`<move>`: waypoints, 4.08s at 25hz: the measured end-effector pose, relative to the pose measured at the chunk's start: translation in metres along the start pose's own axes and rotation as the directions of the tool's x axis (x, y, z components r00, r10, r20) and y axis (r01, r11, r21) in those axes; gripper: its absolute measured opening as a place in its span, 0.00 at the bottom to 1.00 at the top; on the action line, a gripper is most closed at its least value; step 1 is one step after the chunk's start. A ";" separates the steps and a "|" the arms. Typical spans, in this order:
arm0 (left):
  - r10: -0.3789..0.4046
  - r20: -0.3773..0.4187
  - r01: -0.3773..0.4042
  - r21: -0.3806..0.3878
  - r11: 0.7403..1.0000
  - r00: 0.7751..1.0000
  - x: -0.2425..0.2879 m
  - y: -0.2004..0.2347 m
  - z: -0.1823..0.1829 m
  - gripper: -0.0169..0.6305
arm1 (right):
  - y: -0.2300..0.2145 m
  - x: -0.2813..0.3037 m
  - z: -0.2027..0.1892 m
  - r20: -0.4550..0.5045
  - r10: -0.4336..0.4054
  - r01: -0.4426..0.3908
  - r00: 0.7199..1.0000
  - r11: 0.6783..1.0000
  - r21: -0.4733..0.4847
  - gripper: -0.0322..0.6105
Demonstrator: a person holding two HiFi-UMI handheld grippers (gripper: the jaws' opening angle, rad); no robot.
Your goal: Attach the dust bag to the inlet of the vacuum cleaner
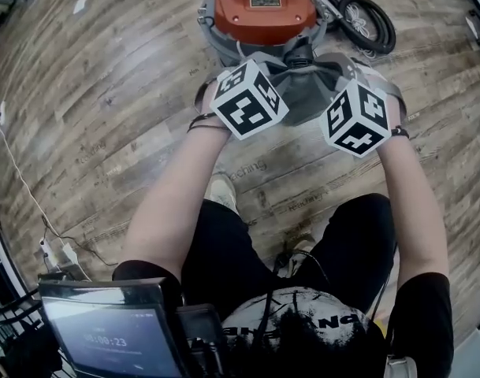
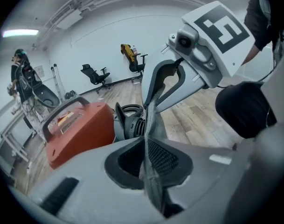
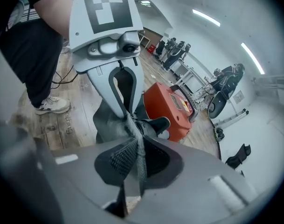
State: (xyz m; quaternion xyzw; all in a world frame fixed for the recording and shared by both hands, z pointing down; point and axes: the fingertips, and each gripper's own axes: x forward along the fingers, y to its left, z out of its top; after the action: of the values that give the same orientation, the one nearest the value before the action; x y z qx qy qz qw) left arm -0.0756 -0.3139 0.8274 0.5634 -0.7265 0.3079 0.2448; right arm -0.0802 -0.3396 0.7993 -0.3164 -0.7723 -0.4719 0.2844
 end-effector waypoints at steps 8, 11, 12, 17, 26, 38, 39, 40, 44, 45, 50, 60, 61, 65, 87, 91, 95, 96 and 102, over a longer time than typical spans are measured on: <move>0.080 0.089 -0.089 0.105 0.990 0.993 -0.004 0.004 0.037 0.09 | 0.007 0.004 -0.035 -0.008 0.013 -0.011 1.000 0.990 0.144 0.10; 0.036 0.087 -0.040 0.046 0.998 0.996 -0.004 0.003 0.028 0.08 | 0.002 0.004 -0.029 -0.002 0.011 -0.011 1.000 0.990 0.141 0.10; 0.011 0.083 -0.012 0.009 1.000 0.997 -0.004 0.003 0.022 0.07 | 0.000 0.004 -0.023 0.005 0.005 -0.006 1.000 0.991 0.131 0.10; -0.038 0.003 0.038 -0.037 0.999 0.999 0.001 -0.004 -0.008 0.07 | 0.000 0.001 0.006 0.017 -0.037 0.037 0.999 0.999 0.005 0.10; 0.076 0.065 -0.080 0.052 0.995 0.995 -0.001 0.005 0.023 0.10 | 0.003 0.001 -0.026 0.032 -0.058 0.055 0.998 0.995 0.085 0.10; 0.033 0.043 -0.034 0.029 0.999 0.999 0.002 -0.003 0.003 0.08 | 0.001 -0.002 -0.010 0.052 -0.061 0.057 0.997 0.995 0.084 0.11; 0.038 0.054 -0.040 0.024 0.999 0.998 0.002 -0.001 0.004 0.08 | 0.000 -0.001 -0.011 0.057 -0.063 0.057 0.996 0.994 0.098 0.11; 0.043 0.065 -0.044 0.017 0.999 0.997 0.001 0.000 0.006 0.09 | 0.000 -0.001 -0.013 0.058 -0.066 0.059 0.996 0.992 0.107 0.12; 0.060 0.077 -0.064 0.048 0.997 0.995 0.000 -0.004 0.008 0.19 | 0.005 0.003 -0.014 0.059 -0.050 0.043 0.997 0.992 0.115 0.26; 0.064 0.083 -0.070 0.064 0.996 0.994 -0.002 -0.006 0.010 0.27 | 0.005 0.001 -0.014 0.068 -0.044 0.035 0.997 0.992 0.122 0.33; 0.098 0.139 -0.111 0.094 0.989 0.985 -0.015 -0.005 0.021 0.39 | 0.002 -0.017 -0.012 0.109 -0.069 0.052 0.992 0.987 0.155 0.47; 0.148 0.318 -0.141 -0.044 0.989 0.936 -0.059 0.004 0.034 0.15 | -0.019 -0.059 0.019 0.288 -0.192 0.107 0.938 0.952 0.287 0.33; 0.158 0.343 -0.146 -0.060 0.987 0.926 -0.066 0.006 0.036 0.07 | -0.023 -0.063 0.024 0.313 -0.209 0.110 0.926 0.945 0.307 0.26; 0.163 0.396 -0.134 -0.101 0.986 0.904 -0.080 0.009 0.037 0.03 | -0.028 -0.066 0.039 0.376 -0.245 0.104 0.894 0.928 0.356 0.06; 0.115 0.375 0.027 -0.352 0.936 0.920 -0.193 0.029 0.085 0.03 | -0.064 -0.150 0.125 0.472 -0.015 -0.249 0.882 0.835 0.491 0.06; 0.147 0.358 0.012 -0.407 0.913 0.922 -0.267 0.039 0.131 0.03 | -0.096 -0.209 0.185 0.547 0.025 -0.328 0.837 0.822 0.465 0.06; 0.197 0.337 -0.028 -0.448 0.894 0.921 -0.343 0.050 0.176 0.03 | -0.134 -0.270 0.240 0.616 0.026 -0.359 0.787 0.831 0.425 0.06; 0.208 0.329 -0.041 -0.450 0.892 0.921 -0.360 0.054 0.186 0.03 | -0.144 -0.284 0.252 0.628 0.020 -0.371 0.778 0.821 0.434 0.06; 0.260 0.336 -0.066 -0.494 0.867 0.905 -0.461 0.081 0.224 0.03 | -0.192 -0.340 0.318 0.625 0.022 -0.382 0.780 0.808 0.449 0.06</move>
State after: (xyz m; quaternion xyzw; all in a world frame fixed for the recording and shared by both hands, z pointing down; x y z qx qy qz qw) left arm -0.0436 -0.1538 0.3354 0.4719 -0.8591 0.0229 0.1967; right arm -0.0536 -0.1933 0.3180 -0.4361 -0.8830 -0.0700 0.1590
